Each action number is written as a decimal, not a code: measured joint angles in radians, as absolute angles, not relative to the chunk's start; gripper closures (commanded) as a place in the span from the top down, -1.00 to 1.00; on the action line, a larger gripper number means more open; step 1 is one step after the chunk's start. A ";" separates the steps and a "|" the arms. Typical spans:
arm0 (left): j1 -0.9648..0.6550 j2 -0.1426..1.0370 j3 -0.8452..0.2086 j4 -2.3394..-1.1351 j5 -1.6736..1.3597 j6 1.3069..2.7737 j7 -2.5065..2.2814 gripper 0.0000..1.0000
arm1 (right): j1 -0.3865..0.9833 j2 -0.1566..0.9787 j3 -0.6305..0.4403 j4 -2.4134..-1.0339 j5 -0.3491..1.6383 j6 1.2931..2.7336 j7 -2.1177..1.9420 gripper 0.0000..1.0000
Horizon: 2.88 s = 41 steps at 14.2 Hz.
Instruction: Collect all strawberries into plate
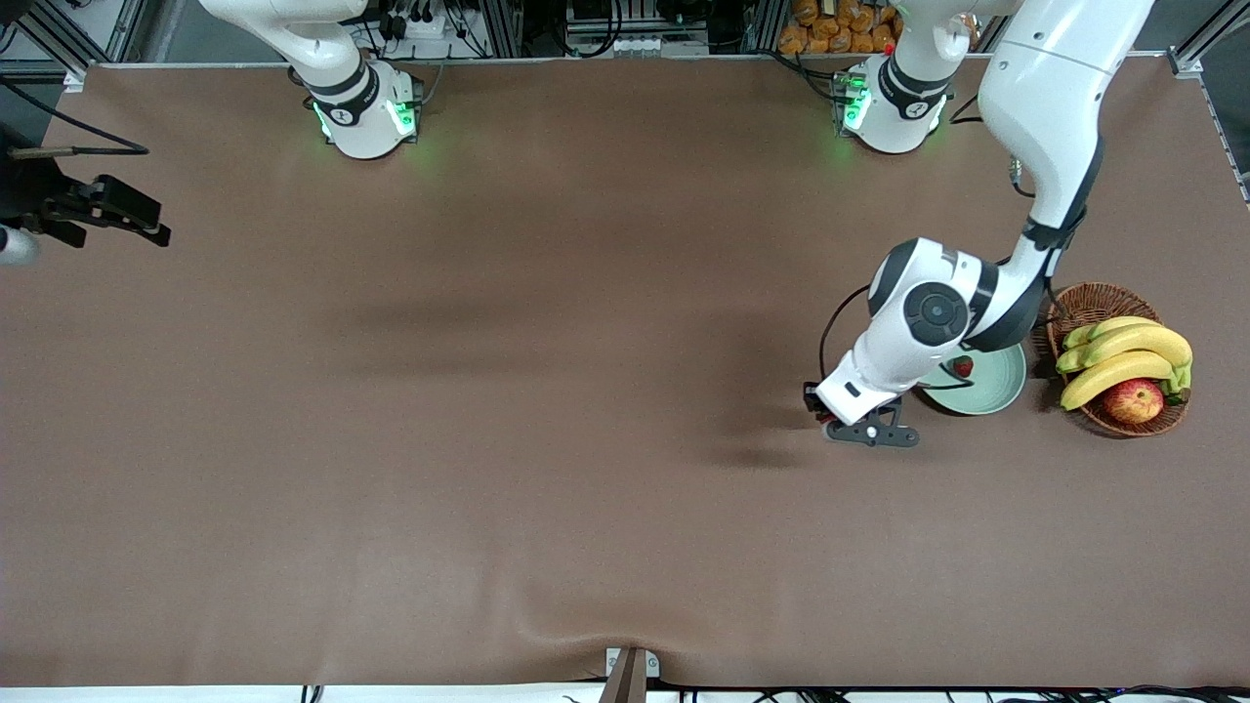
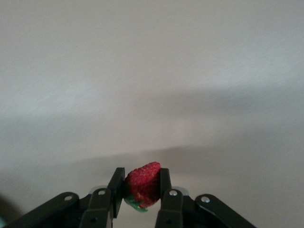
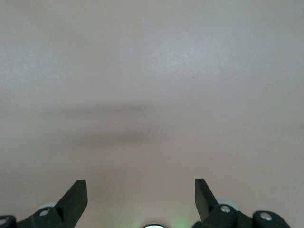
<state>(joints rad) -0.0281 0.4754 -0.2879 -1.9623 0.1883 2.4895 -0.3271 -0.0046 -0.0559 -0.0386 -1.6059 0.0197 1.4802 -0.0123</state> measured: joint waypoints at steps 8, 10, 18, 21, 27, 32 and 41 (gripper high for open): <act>0.244 0.293 -0.295 -2.213 0.191 2.489 -0.038 -0.57 | -0.018 -0.060 -0.035 -1.591 0.020 1.527 -0.012 1.00; 0.278 0.280 -0.298 -2.248 0.191 2.489 -0.016 -0.24 | -0.018 -0.060 -0.031 -1.591 0.020 1.528 -0.012 1.00; 0.310 0.279 -0.299 -2.302 0.191 2.491 0.024 1.00 | -0.018 -0.059 -0.025 -1.591 0.020 1.533 -0.012 1.00; 0.317 0.266 -0.300 -2.285 0.191 2.492 0.038 1.00 | -0.018 -0.059 -0.026 -1.591 0.020 1.532 -0.012 1.00; 0.312 0.255 -0.358 -2.085 0.191 2.330 0.038 1.00 | -0.018 -0.059 -0.028 -1.591 0.020 1.531 -0.012 1.00; 0.312 0.256 -0.364 -1.884 0.191 2.188 0.038 1.00 | -0.018 -0.059 -0.032 -1.591 0.020 1.531 -0.012 1.00; 0.206 0.275 -0.302 -1.792 0.191 2.182 0.037 1.00 | -0.032 -0.059 -0.038 -1.591 0.020 1.506 -0.012 1.00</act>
<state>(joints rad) 0.2064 0.2745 -0.3021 -1.7920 0.1909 2.1823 0.0366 -0.0324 -0.0591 -0.0385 -1.5906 0.0204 1.5058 -0.0116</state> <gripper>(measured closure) 0.000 0.000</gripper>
